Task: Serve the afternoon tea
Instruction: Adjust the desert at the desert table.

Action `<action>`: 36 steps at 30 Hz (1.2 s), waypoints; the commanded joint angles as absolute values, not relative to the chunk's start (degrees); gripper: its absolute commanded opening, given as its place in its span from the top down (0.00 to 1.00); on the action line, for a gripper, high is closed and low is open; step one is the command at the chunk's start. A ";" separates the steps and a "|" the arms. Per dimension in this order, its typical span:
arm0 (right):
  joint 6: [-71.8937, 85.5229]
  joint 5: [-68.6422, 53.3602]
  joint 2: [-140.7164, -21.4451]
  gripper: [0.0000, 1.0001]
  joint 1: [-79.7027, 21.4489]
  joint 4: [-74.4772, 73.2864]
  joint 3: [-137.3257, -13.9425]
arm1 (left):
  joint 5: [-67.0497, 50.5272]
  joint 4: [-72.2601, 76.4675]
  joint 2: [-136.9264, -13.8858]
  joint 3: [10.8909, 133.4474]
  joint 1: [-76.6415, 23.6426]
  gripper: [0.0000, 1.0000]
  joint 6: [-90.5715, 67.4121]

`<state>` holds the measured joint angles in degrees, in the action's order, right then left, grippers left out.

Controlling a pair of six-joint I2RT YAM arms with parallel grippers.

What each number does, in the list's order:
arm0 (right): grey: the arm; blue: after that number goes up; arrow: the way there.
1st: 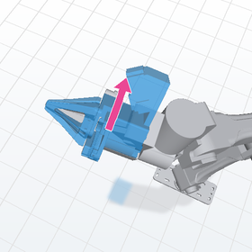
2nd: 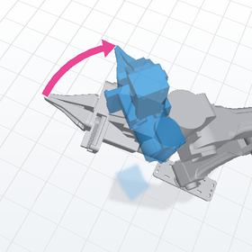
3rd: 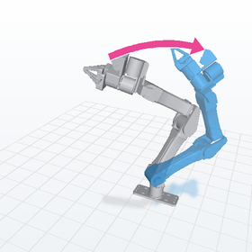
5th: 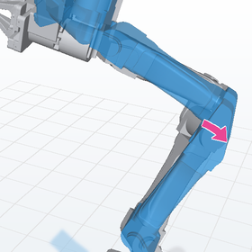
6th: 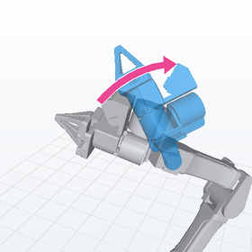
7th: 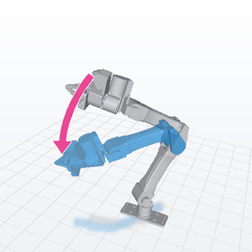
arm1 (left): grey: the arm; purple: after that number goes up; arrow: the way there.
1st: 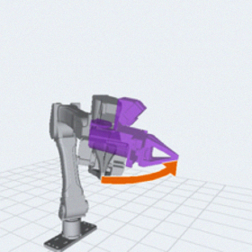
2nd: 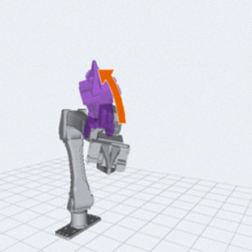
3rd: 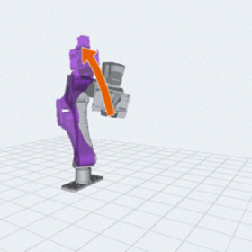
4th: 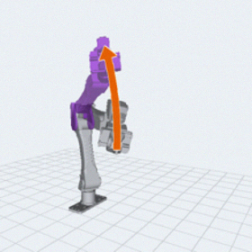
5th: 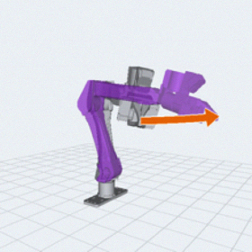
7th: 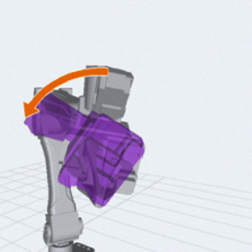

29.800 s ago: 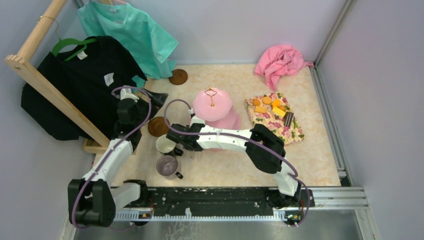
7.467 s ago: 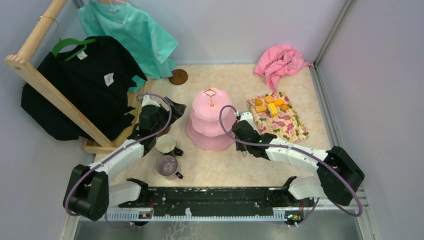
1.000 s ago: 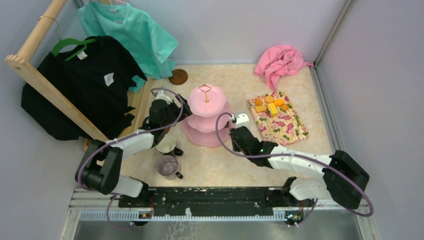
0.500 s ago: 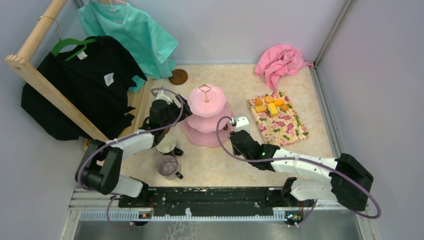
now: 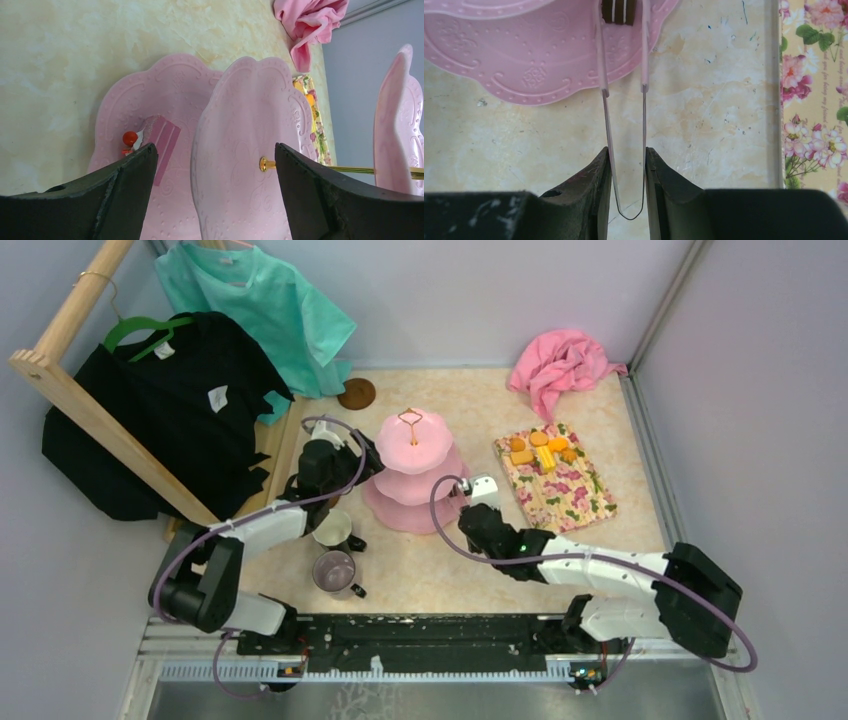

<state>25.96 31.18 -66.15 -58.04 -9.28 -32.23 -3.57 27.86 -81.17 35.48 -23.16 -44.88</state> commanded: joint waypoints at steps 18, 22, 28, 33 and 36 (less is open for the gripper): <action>21.42 36.15 -74.62 0.84 -55.79 -0.78 -38.62 | -3.38 28.03 -79.45 34.80 -23.55 0.09 -43.70; 20.61 34.16 -75.28 0.84 -53.72 1.44 -38.42 | -3.52 28.04 -79.54 34.72 -23.54 0.08 -43.83; 18.96 32.73 -76.54 0.84 -52.19 3.59 -38.70 | -3.43 28.10 -79.76 34.46 -23.64 0.09 -43.86; 19.04 31.43 -75.59 0.81 -52.12 3.48 -38.27 | -3.26 28.12 -79.80 34.45 -23.59 0.08 -43.77; 19.32 30.80 -74.63 0.79 -52.16 2.96 -37.68 | -3.19 28.04 -79.89 34.58 -23.59 0.08 -43.76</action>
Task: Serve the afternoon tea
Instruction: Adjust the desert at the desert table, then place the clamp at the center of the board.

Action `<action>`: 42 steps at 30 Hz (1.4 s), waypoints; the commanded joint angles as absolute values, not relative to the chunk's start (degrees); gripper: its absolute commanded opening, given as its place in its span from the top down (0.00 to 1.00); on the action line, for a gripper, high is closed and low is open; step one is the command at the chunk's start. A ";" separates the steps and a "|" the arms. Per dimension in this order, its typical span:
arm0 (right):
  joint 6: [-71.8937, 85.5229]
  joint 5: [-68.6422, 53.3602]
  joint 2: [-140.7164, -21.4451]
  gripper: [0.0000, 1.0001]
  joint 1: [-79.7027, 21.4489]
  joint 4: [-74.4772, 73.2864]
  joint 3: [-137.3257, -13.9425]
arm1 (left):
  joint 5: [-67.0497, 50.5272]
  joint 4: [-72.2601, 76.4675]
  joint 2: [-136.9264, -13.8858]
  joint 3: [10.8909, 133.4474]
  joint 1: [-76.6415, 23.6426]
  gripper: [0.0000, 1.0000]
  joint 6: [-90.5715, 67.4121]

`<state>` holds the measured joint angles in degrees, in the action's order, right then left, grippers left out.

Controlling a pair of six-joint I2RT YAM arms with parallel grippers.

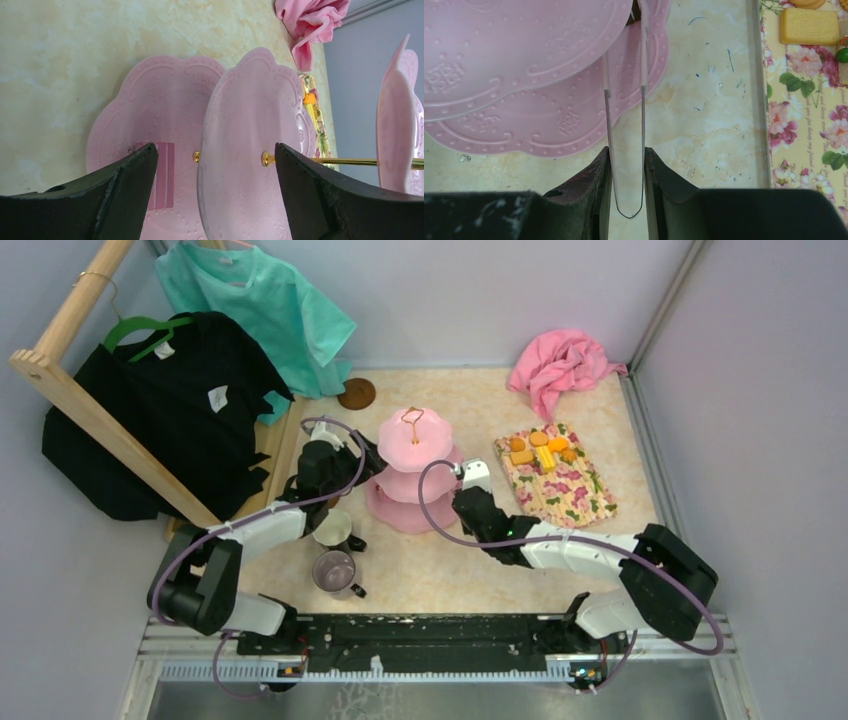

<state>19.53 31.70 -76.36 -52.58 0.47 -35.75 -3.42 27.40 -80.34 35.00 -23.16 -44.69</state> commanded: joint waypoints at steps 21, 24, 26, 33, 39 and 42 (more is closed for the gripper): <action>21.01 31.59 -66.38 0.77 -52.52 -1.45 -33.82 | -2.77 27.34 -79.63 34.80 -24.01 0.08 -43.74; 21.71 32.67 -63.48 0.79 -53.02 -3.31 -33.23 | -2.66 27.33 -79.63 34.59 -24.05 0.08 -43.68; 22.51 33.74 -61.36 0.79 -53.29 -5.55 -33.06 | -2.51 27.33 -79.58 34.34 -24.06 0.08 -43.58; 29.68 40.99 -55.46 0.79 -53.70 -16.35 -34.27 | -0.24 25.82 -77.70 33.34 -23.99 0.06 -43.57; 39.66 48.70 -54.08 0.79 -53.63 -29.90 -37.06 | 2.38 23.47 -75.36 32.32 -23.91 0.03 -44.55; 43.53 49.99 -55.13 0.80 -52.89 -34.08 -37.48 | 3.34 23.75 -74.20 31.21 -23.91 0.02 -45.25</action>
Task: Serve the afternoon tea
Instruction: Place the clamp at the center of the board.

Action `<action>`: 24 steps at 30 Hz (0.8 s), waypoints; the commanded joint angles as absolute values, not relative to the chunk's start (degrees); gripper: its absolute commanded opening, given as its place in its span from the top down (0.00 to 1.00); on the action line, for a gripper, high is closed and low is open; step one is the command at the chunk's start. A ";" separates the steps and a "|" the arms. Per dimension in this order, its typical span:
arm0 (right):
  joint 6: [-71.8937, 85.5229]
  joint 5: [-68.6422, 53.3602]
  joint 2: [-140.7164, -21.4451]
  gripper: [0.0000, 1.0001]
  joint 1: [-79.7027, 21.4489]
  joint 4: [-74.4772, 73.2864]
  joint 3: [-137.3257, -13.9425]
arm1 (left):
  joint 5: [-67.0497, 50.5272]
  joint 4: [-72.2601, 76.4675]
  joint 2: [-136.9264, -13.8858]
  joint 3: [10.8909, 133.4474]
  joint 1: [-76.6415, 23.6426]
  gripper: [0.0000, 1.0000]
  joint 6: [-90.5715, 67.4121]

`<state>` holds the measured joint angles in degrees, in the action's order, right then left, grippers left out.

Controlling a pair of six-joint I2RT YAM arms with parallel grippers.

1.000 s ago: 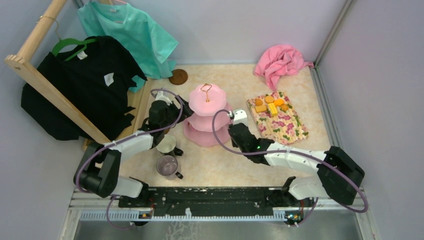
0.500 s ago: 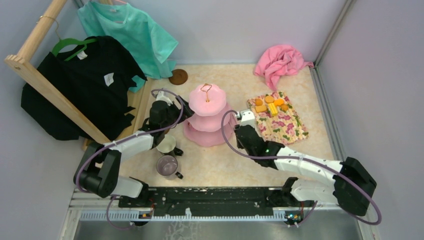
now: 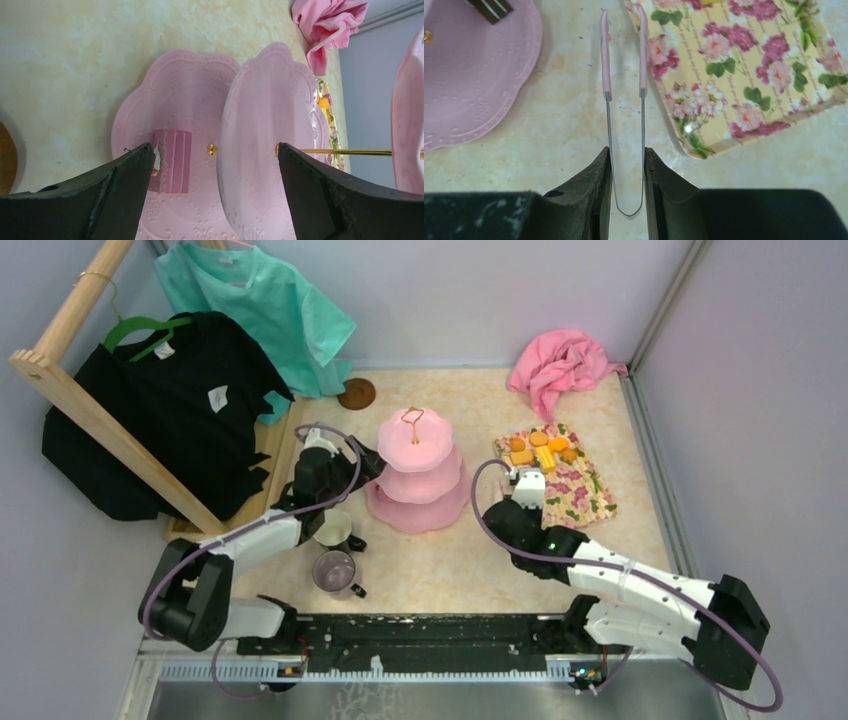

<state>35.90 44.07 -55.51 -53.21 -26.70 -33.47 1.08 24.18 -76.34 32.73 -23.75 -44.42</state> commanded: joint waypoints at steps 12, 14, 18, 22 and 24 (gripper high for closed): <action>40.04 43.68 -52.53 0.84 -55.27 -19.03 -27.97 | 4.77 24.79 -72.60 28.95 -23.90 0.01 -46.59; 39.52 42.56 -53.33 0.84 -55.29 -17.52 -27.06 | 4.92 25.27 -72.59 28.52 -23.83 0.01 -46.87; 38.86 39.80 -57.20 0.83 -55.50 -14.03 -25.62 | 4.99 25.31 -72.87 28.43 -23.83 0.01 -47.58; 38.72 38.43 -61.33 0.82 -56.27 -9.94 -24.54 | 5.81 25.03 -72.03 27.85 -23.90 0.01 -47.89; 39.14 38.08 -63.18 0.80 -56.49 -9.16 -24.14 | 6.67 24.76 -71.24 27.60 -23.90 0.01 -47.81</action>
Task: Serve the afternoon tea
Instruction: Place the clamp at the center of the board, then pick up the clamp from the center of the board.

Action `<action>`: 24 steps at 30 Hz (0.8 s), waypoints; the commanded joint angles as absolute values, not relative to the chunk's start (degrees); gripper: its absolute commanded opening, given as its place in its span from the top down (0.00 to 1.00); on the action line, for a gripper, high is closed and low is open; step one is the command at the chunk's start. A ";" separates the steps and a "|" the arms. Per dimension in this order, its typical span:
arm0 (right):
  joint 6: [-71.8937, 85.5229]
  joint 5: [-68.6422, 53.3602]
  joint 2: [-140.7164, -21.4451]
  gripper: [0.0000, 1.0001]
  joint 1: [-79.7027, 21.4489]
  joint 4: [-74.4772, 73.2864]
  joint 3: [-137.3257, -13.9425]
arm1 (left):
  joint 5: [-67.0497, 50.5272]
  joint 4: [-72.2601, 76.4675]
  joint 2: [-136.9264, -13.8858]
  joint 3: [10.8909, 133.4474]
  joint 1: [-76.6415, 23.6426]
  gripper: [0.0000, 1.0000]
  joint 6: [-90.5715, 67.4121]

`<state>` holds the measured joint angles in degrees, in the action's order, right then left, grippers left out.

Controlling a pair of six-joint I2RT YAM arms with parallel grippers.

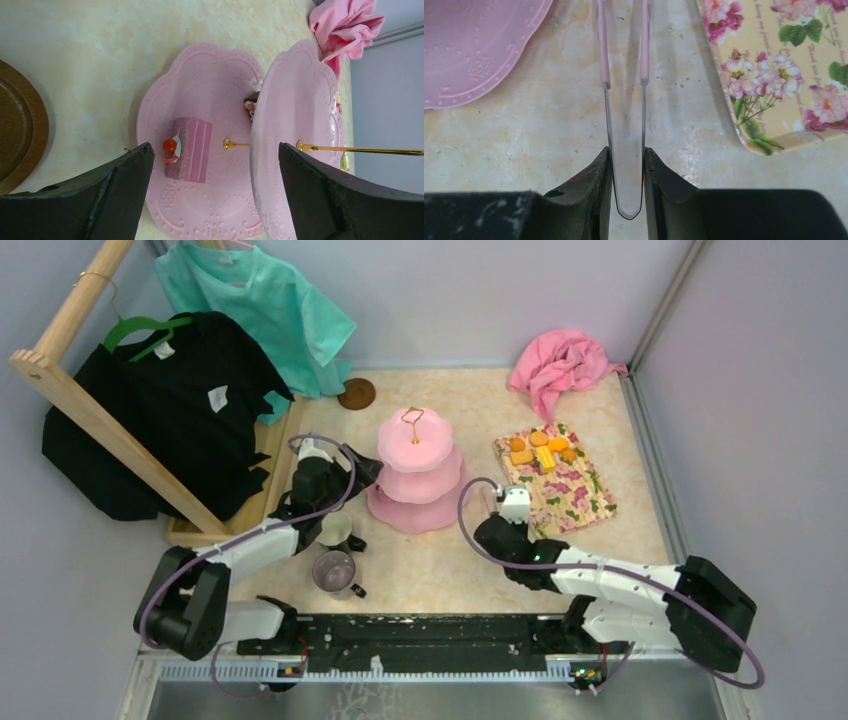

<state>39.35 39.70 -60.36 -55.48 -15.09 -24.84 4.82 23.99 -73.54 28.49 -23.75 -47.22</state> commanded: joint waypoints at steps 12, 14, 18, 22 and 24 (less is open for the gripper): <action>48.11 41.76 -72.95 0.58 -58.34 -12.41 -25.36 | 6.78 26.10 -72.42 27.62 -23.89 0.01 -48.39; 48.16 42.35 -72.91 0.53 -58.36 -11.99 -25.34 | 7.10 26.19 -72.33 27.47 -23.90 0.01 -48.35; 46.66 43.81 -73.21 0.48 -58.36 -8.94 -24.58 | 7.99 26.86 -71.49 26.62 -23.90 0.01 -48.34; 45.34 45.28 -74.86 0.48 -58.36 -4.67 -23.84 | 8.41 28.71 -70.79 25.60 -23.90 0.01 -48.38; 44.89 45.50 -75.92 0.50 -58.36 -2.92 -23.65 | 8.63 29.52 -70.52 25.21 -23.91 0.01 -48.33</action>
